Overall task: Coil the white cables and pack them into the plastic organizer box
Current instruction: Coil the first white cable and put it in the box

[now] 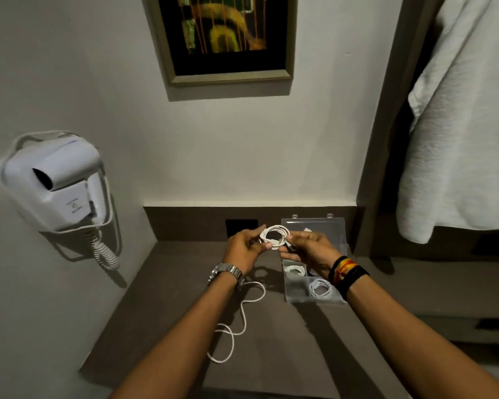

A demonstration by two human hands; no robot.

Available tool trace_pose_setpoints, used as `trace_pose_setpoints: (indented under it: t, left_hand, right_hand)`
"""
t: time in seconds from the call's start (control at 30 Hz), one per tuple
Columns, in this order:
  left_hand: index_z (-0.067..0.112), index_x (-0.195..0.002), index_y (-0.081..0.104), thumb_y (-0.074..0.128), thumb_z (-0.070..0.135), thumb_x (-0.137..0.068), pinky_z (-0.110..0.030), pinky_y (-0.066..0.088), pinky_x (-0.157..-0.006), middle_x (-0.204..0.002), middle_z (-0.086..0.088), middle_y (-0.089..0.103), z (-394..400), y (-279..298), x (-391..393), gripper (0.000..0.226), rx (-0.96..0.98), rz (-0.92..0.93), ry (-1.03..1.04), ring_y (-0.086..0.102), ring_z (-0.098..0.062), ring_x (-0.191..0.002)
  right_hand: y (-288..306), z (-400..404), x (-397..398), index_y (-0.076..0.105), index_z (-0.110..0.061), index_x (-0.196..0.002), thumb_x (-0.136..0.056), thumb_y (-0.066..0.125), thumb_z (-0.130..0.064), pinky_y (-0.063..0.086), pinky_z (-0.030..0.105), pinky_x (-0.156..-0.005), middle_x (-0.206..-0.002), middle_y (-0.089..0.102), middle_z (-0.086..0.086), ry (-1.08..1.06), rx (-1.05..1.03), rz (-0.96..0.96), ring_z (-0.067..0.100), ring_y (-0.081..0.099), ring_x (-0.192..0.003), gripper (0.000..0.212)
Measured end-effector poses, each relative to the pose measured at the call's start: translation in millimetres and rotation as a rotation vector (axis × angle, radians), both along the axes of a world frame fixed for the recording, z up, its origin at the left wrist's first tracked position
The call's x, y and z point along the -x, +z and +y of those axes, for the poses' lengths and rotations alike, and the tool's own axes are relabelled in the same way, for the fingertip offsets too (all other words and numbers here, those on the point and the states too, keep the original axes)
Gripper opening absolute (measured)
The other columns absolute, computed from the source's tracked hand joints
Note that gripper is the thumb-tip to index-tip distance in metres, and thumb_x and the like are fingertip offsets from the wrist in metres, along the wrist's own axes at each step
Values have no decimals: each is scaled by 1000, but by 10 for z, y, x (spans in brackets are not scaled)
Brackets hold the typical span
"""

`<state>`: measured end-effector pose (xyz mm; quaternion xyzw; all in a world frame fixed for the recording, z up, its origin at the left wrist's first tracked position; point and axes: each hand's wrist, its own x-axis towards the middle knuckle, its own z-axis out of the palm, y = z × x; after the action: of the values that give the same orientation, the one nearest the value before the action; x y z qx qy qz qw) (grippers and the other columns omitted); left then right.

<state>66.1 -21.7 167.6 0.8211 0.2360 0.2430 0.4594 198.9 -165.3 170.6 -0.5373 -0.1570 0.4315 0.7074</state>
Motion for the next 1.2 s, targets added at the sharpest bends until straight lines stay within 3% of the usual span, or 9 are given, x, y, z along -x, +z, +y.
trace_pose_setpoints:
  t: [0.23, 0.33, 0.47, 0.67, 0.73, 0.9, 0.97, 1.07, 1.2]
  left_hand:
    - [20, -119, 68, 71, 22, -85, -33, 52, -91, -109, -1, 62, -520, -549, -800, 34, -32, 149, -28, 62, -20, -99]
    - [29, -113, 70, 69, 22, -83, -28, 53, -83, -107, 2, 68, -757, -722, -1059, 31, -101, 208, -52, 66, -18, -95]
    - [32, -105, 68, 53, 21, -80, -35, 59, -71, -88, 2, 76, -1018, -971, -1316, 31, -137, 322, -83, 70, -22, -80]
    - [24, -104, 68, 56, 25, -87, -38, 55, -87, -106, -6, 72, -1297, -1300, -1546, 21, -132, 532, -114, 67, -29, -97]
    - [25, -95, 66, 58, 20, -87, -39, 56, -84, -102, -3, 72, -1309, -1372, -1575, 12, -122, 565, -103, 68, -27, -92]
    - [21, -95, 61, 56, 9, -83, -41, 57, -81, -101, 0, 70, -1325, -1489, -1586, 18, -188, 627, -83, 68, -24, -93]
    - [18, -100, 61, 58, 11, -85, -44, 57, -79, -104, -6, 67, -1330, -1515, -1592, 16, -280, 639, -104, 67, -29, -94]
    - [24, -120, 59, 59, 15, -87, -44, 56, -77, -118, -7, 57, -1327, -1519, -1628, 34, -415, 647, -170, 64, -32, -97]
    - [27, -113, 67, 58, 21, -89, -42, 55, -82, -119, -7, 59, -1311, -1508, -1691, 26, -434, 719, -226, 64, -31, -101]
  right_hand:
    - [-381, -479, -682, 66, 11, -111, -93, 65, 8, 65, 32, -59, -87, 68, 26, -222, 209, -42, 27, 70, -64, 18]
    - [-606, -687, -965, 65, 7, -101, -91, 66, 11, 64, 34, -56, -79, 67, 23, -263, 311, -57, 26, 68, -60, 11]
    - [-955, -937, -1278, 64, 7, -85, -88, 68, 13, 60, 32, -43, -72, 63, 21, -282, 494, -114, 22, 63, -46, 7]
    - [-1360, -1118, -1470, 57, 5, -89, -86, 67, 14, 51, 33, -41, -59, 57, 21, -238, 667, -239, 25, 53, -37, 13]
    - [-1449, -1112, -1484, 59, 6, -87, -86, 69, 11, 52, 31, -41, -51, 59, 17, -199, 703, -294, 24, 54, -35, 10]
    - [-1612, -1126, -1404, 72, -11, -77, -84, 80, -9, 63, 38, -62, -68, 74, 6, -162, 802, -535, 22, 70, -60, 11]
    - [-1640, -1124, -1378, 77, -20, -76, -86, 79, -21, 61, 32, -69, -74, 76, -3, -90, 866, -703, 15, 71, -69, 11]
    - [-1659, -1085, -1381, 78, -21, -89, -93, 71, -26, 57, 33, -83, -104, 66, 1, 66, 999, -912, 19, 68, -88, 10]
    - [-1640, -1057, -1467, 79, -16, -110, -91, 72, -15, 54, 36, -98, -122, 60, 6, 192, 1076, -977, 26, 66, -106, 20]
